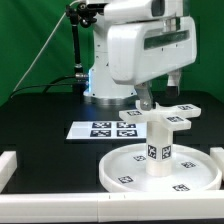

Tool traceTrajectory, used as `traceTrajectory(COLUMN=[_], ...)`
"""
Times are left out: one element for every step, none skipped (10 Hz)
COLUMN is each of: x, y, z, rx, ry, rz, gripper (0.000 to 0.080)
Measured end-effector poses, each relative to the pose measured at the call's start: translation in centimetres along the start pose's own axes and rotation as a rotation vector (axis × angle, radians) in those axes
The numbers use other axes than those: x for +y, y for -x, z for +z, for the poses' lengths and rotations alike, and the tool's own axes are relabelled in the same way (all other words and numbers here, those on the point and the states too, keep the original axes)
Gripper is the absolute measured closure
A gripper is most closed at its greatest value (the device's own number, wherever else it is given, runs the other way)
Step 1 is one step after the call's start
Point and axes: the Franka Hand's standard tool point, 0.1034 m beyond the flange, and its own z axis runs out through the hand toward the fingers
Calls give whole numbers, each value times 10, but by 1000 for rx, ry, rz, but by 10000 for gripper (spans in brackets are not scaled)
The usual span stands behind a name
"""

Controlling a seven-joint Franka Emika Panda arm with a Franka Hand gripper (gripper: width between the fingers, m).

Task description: Assemble round table

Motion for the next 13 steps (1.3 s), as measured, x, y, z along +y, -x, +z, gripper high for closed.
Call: traceTrajectory(x=[0,-1,-2,-2,-3,-3,-4,-5,-6,-7,-6,-6,-6], y=[0,0,0,1,2,3,2,3,2,2,3,4,5], z=[0,1,2,4,6,8,9,11,13,15,16,16,17], rx=[-8,-9,-11,-13,-16,-18,-18,-20,-22,-24,-25,-25,-26], ry=[6,5,3,0,-3,-6,-7,-9,-11,-14,-15,-15,-17], rz=[-90,-106,-86,-87,-88,-92,-92,-92,-94,-94,-92,-90,-88], gripper=[150,150,150,150,150,150,150,150,150,150,150,150,150])
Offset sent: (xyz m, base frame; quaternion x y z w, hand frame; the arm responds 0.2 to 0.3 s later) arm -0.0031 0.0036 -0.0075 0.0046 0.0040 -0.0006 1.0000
